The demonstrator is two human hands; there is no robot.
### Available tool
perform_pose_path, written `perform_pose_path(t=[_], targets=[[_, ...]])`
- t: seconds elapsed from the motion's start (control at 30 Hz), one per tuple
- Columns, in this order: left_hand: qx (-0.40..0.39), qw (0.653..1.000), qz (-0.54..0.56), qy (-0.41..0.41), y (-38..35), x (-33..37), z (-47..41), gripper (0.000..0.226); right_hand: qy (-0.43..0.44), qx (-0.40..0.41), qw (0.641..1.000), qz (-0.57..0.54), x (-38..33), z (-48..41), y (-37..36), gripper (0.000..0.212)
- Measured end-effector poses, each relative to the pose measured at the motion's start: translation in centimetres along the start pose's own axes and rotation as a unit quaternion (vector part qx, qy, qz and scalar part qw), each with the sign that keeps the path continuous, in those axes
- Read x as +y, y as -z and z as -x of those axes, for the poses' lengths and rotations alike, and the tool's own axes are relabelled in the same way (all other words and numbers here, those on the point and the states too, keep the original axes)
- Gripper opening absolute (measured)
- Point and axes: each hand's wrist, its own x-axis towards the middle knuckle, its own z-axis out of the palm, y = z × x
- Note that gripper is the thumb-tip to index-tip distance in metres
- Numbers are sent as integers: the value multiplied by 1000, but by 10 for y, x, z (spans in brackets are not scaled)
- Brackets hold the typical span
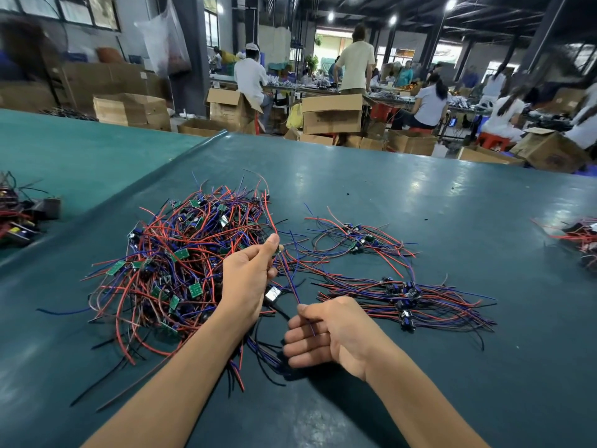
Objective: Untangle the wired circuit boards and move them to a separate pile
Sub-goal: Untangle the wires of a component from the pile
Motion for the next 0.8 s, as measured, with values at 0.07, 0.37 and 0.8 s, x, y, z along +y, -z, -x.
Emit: perform_pose_path(t=[0.07, 0.37, 0.8], targets=[[1, 1000, -1, 2, 0, 1, 0, 39, -5, 7, 1000, 6, 4, 3, 1, 29], [3, 1000, -5, 9, 1, 6, 2, 29, 14, 26, 998, 52, 14, 14, 0, 28], [-63, 994, 64, 60, 3, 14, 6, 24, -10, -73, 967, 244, -7, 2, 17, 67]])
